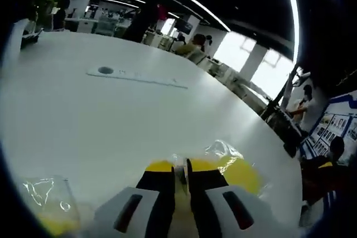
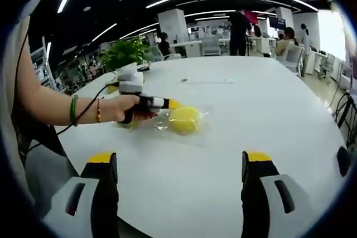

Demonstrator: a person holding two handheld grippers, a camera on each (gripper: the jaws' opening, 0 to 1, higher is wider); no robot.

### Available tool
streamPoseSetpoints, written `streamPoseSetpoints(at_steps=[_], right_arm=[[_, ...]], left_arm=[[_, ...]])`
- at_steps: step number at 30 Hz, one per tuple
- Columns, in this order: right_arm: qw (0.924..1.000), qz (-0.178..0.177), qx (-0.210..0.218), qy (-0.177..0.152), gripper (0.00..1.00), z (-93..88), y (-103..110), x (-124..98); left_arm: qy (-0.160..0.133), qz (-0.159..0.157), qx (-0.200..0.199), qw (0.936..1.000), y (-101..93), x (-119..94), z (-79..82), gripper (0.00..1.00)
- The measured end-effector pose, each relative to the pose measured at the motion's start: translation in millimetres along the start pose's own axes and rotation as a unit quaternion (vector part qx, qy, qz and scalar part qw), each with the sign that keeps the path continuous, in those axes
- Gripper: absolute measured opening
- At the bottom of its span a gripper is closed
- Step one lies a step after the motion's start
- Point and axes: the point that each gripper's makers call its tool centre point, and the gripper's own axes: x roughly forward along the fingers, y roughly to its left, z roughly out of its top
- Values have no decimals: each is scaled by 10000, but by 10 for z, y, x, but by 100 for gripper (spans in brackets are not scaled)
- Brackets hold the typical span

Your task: Compare the silicone blocks by pressing each to a similar depth, holding the contact briefly, and releasing to observe deformation and rebound differences across the visible hardness samples.

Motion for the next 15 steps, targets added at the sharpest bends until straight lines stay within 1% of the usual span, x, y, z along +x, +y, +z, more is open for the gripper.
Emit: streamPoseSetpoints(at_steps=[3, 5, 6, 7, 9, 10, 12, 13, 14, 15], right_arm=[[10000, 13, -52, 21, 85, -5, 16, -6], [10000, 23, -73, 0, 85, 3, 32, -14], [10000, 22, -75, 5, 85, 5, 40, -16], [10000, 21, -76, 4, 85, 5, 42, -18], [10000, 13, -96, -1, 85, 3, 55, -28], [9999, 8, -111, -5, 85, 5, 61, -33], [9999, 28, -109, -42, 85, 24, 80, -44], [9999, 52, -100, -93, 85, 48, 100, -50], [9998, 72, -101, -133, 85, 68, 118, -53], [9998, 89, -104, -158, 84, 82, 131, -53]], left_arm=[[60, 61, 469, 9989, 2, -37, 28, 18], [59, 210, 915, 9956, 23, -72, 72, 21], [60, 359, 1291, 9910, 52, -103, 113, 24], [47, 386, 1432, 9889, 53, -112, 131, 25], [-6, 477, 1833, 9819, 34, -166, 203, 28], [-3, 475, 2089, 9768, 7, -203, 230, 29], [1, 502, 2383, 9699, -26, -278, 265, 30], [-86, 510, 2463, 9678, -67, -349, 308, 31], [-102, 499, 2522, 9663, -98, -404, 323, 32], [-145, 499, 2670, 9623, -136, -490, 358, 33]])
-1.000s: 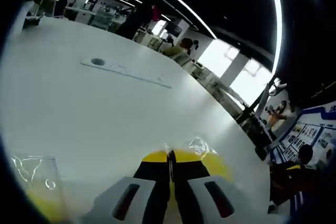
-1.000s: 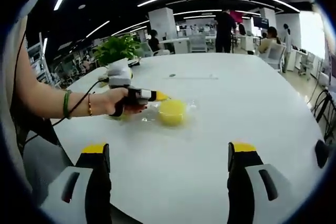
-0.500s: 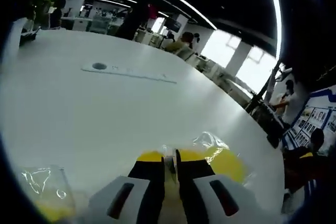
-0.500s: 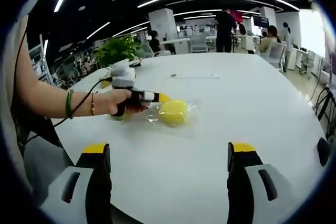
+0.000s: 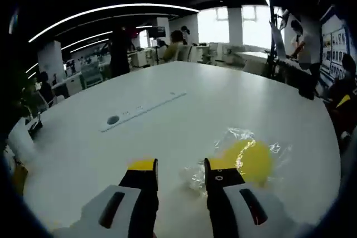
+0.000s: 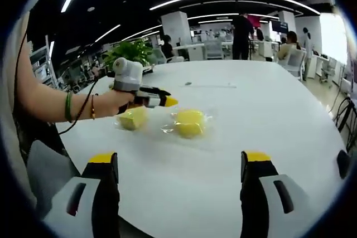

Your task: Compare the silicone blocks by pressing each to a similar depth, holding the contact briefly, and releasing to observe deformation and rebound differences across the visible hardness samples.

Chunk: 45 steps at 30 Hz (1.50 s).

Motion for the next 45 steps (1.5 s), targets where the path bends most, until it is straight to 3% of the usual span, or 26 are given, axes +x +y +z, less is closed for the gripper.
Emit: streamPoseSetpoints(at_steps=[6, 13, 22, 33, 42, 45], right_arm=[[9997, 155, -40, -202, 83, 110, 136, 6], [9984, 347, -157, -422, 83, 226, 329, -16], [9963, 502, -157, -674, 82, 309, 543, -92], [9946, 655, -350, -728, 82, 319, 754, -209], [9937, 765, -400, -716, 81, 267, 896, -287], [9933, 773, -432, -739, 82, 260, 936, -311]], left_arm=[[-216, -33, 223, 9995, -71, -496, 171, 39], [-317, -1, 238, 9992, -144, -989, 207, 44], [-409, 208, 19, 9989, -239, -1591, 153, 49], [-522, 436, -270, 9973, -216, -2220, 75, 59], [-646, 563, -530, 9949, -169, -2686, -77, 62], [-560, 549, -582, 9952, -173, -2834, -178, 62]])
